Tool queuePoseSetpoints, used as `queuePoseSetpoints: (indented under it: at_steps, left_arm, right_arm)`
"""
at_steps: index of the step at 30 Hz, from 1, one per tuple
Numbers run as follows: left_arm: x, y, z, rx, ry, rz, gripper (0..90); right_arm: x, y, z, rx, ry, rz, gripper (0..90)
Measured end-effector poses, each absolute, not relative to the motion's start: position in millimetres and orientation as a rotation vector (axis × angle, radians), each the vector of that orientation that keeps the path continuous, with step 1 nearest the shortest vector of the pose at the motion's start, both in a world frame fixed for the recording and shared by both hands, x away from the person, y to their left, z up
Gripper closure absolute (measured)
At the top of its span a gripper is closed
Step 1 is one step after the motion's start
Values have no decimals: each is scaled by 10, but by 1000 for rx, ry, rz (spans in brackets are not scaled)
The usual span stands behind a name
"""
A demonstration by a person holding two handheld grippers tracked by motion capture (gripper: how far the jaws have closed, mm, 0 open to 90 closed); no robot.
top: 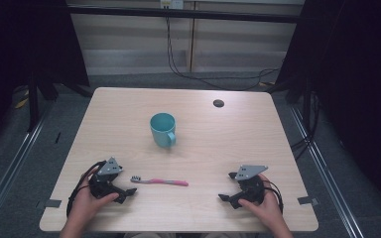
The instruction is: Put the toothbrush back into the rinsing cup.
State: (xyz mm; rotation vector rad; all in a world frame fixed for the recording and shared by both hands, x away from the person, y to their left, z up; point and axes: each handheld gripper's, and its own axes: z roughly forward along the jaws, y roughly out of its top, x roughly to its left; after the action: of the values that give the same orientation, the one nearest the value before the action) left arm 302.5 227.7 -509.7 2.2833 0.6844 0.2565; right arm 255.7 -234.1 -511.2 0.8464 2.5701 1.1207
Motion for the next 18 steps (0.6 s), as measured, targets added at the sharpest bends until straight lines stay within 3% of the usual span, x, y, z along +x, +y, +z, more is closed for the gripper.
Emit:
queuePoseSetpoints:
  at_steps: [11,18]
  left_arm:
    - [3027,2277,-5097,2284,683,256,10]
    - [3027,2277,-5097,2284,683,255,10]
  right_arm:
    - [2612,-2195,-5044,896,2602,1027,150]
    - [2767,-1868,-4874,800,2724,928,262]
